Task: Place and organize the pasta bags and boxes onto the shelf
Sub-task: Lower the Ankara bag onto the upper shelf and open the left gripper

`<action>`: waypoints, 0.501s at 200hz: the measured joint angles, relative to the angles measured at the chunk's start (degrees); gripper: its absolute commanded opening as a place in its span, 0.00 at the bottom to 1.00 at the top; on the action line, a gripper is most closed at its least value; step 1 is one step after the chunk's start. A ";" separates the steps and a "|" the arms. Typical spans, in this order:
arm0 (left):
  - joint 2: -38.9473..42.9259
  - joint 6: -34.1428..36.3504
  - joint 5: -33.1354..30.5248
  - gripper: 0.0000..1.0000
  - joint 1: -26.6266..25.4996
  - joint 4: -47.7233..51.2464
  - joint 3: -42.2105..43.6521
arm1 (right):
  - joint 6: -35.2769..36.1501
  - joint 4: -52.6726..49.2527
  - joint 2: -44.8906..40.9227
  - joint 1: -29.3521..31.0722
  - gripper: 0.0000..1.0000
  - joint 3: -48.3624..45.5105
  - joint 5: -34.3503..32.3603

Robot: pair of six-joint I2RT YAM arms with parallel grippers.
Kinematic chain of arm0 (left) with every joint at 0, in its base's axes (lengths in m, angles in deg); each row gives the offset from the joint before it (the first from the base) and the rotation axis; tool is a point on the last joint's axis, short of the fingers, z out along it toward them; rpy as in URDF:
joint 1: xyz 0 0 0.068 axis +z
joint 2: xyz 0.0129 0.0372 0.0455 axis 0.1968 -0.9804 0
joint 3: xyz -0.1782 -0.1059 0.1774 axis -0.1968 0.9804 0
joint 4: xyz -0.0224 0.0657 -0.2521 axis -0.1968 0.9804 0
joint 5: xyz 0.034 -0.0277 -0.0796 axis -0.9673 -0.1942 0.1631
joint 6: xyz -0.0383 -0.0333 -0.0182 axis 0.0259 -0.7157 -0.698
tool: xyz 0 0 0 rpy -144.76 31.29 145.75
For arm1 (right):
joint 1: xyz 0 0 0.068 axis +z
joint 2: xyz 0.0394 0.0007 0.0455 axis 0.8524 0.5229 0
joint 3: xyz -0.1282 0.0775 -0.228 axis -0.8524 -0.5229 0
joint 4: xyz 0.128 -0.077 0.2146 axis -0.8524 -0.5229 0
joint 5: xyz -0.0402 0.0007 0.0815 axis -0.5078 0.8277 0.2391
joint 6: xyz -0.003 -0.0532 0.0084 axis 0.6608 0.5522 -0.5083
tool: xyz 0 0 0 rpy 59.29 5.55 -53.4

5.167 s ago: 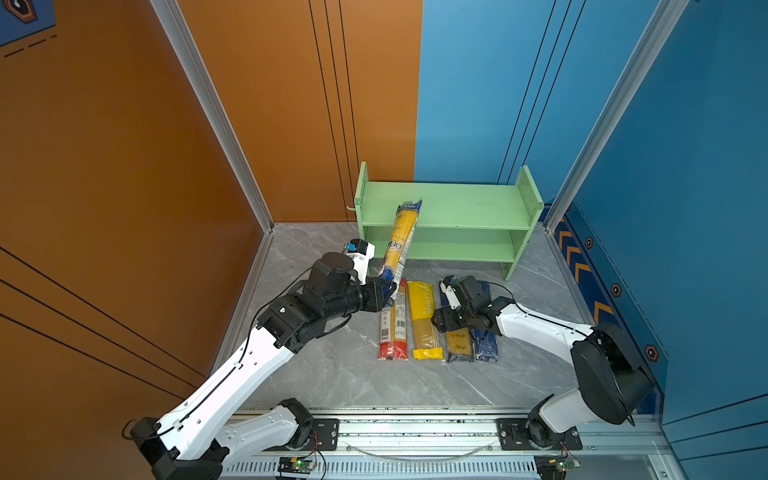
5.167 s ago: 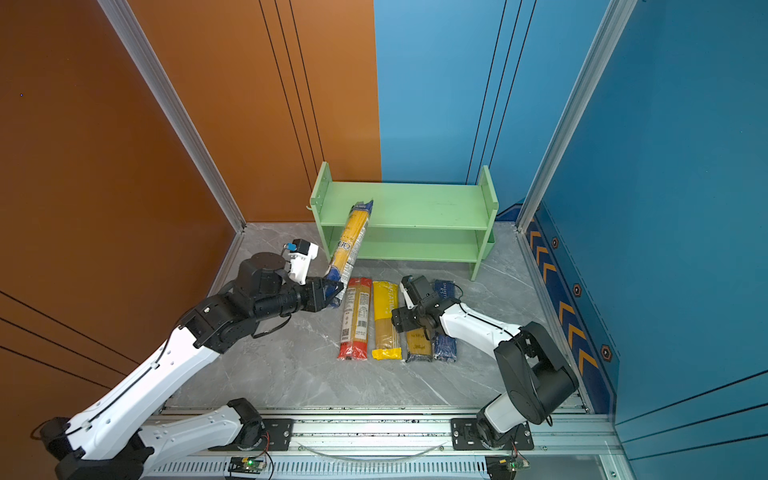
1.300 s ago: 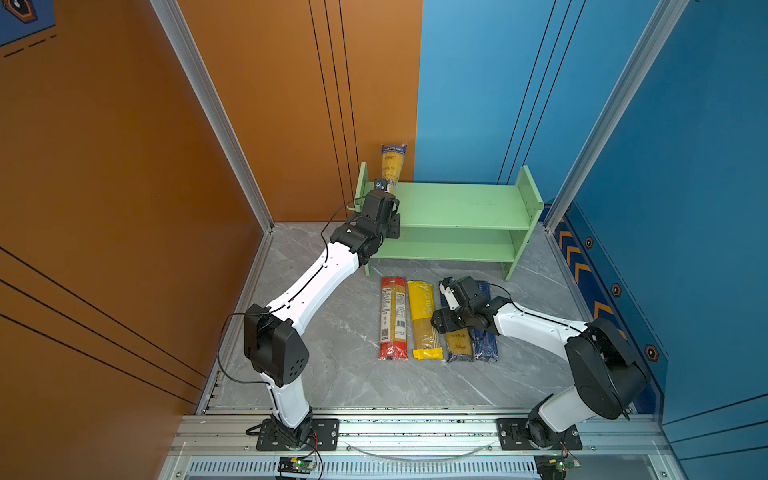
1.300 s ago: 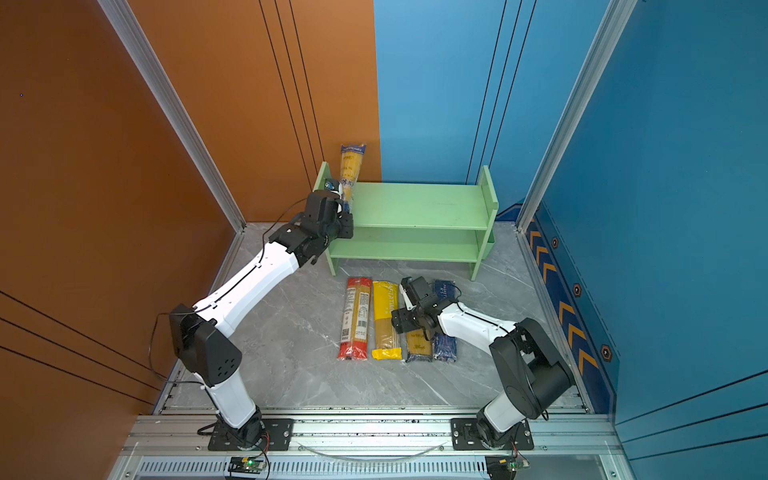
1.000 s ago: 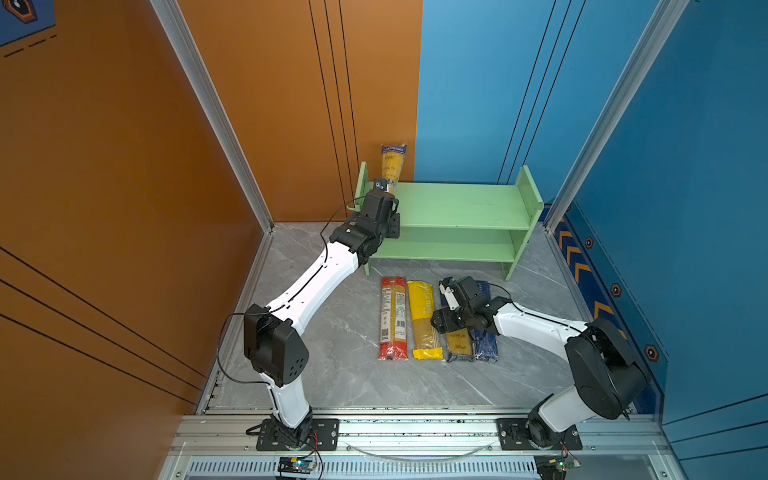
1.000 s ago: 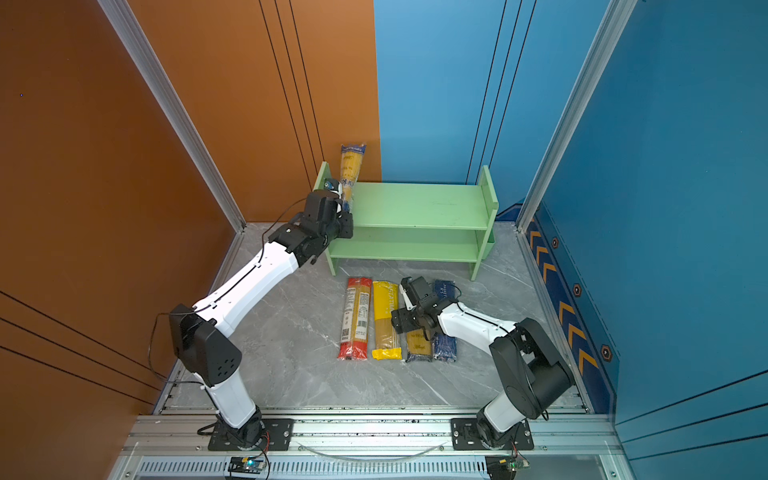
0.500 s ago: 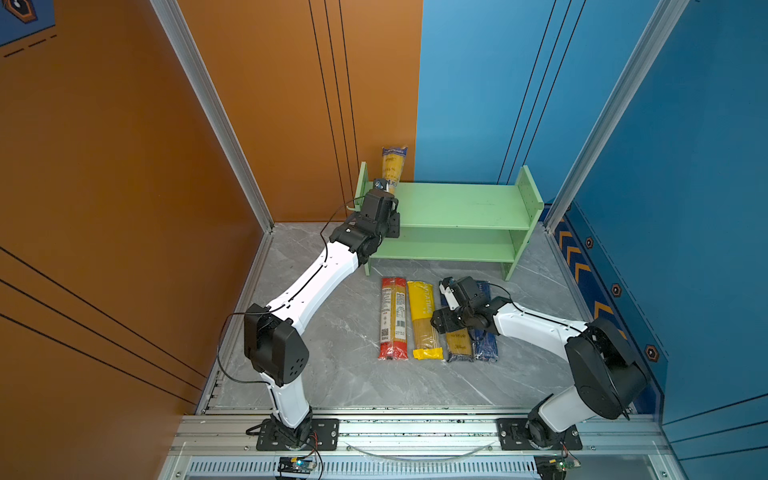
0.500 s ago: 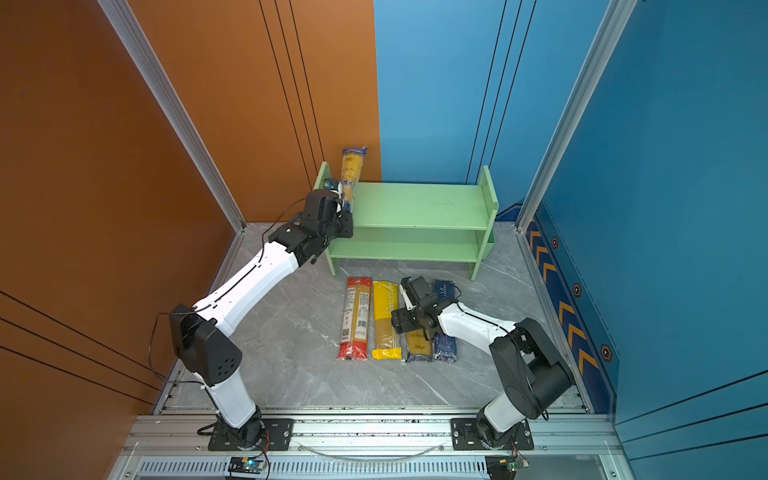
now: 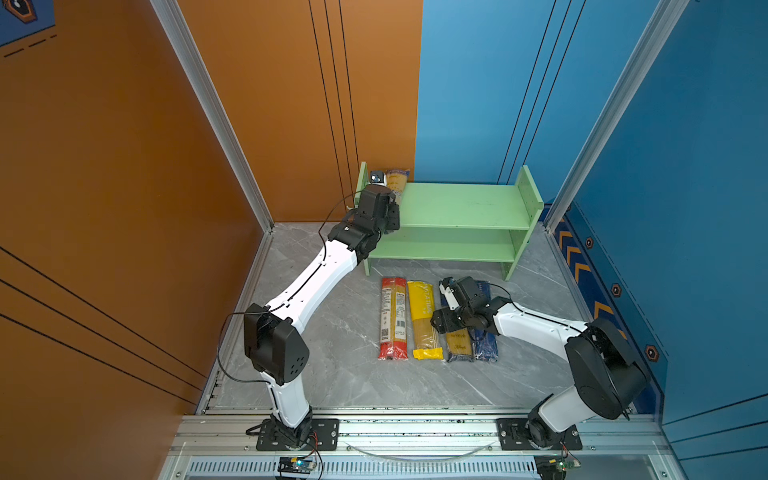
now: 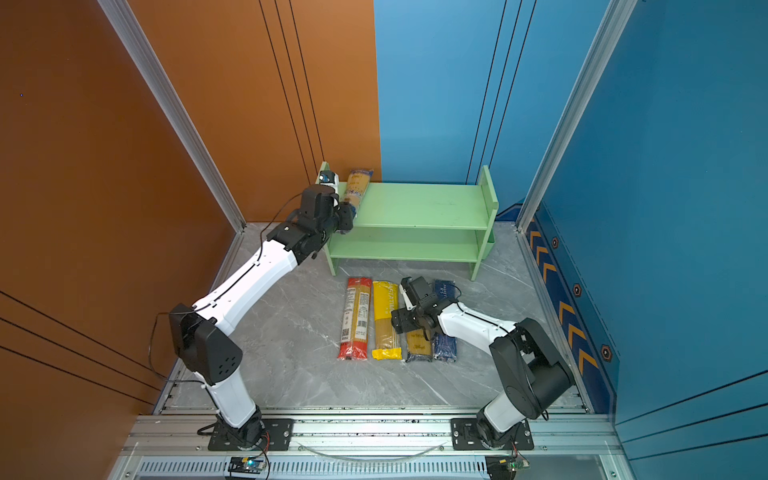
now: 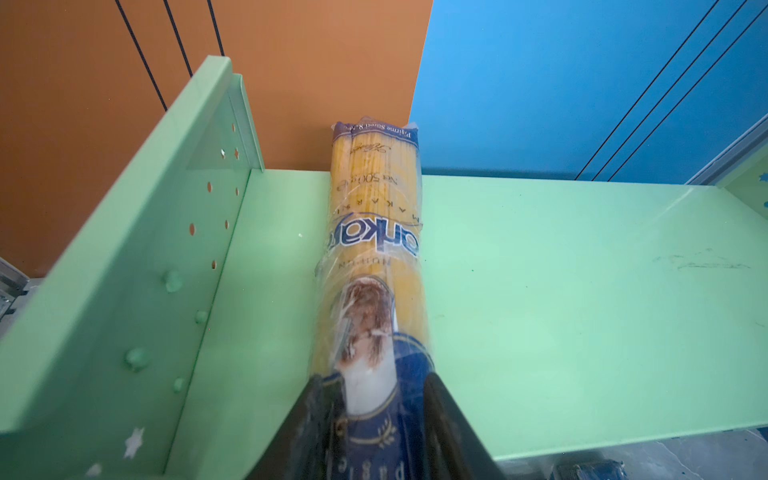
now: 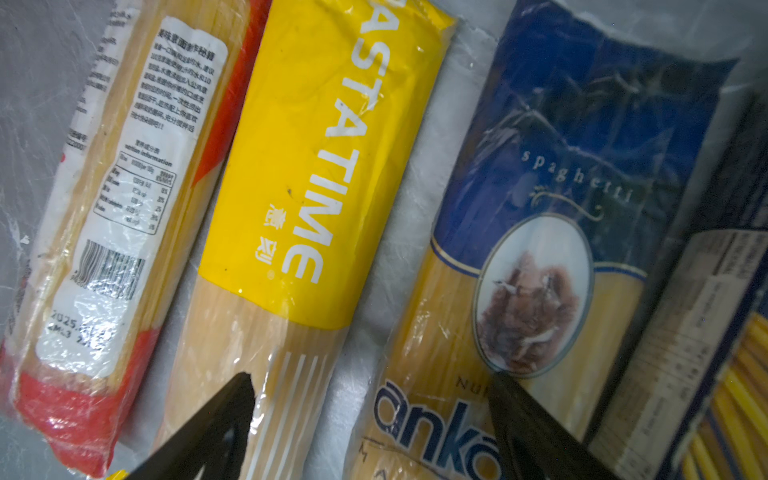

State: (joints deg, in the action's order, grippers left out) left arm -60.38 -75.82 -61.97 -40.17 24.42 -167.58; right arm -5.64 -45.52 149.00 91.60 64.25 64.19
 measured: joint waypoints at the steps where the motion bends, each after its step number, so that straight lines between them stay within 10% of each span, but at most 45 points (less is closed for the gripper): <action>1: 0.00 -0.02 0.02 0.40 0.00 -0.07 0.00 | -0.02 0.00 0.00 0.00 0.86 0.00 0.00; 100: 3.02 0.04 0.15 0.43 0.00 -1.09 0.07 | 0.00 0.00 0.00 0.00 0.86 0.00 0.00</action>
State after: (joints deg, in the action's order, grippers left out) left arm -57.36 -75.78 -61.81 -40.17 23.32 -167.52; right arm -5.64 -45.52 149.00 91.60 64.25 64.19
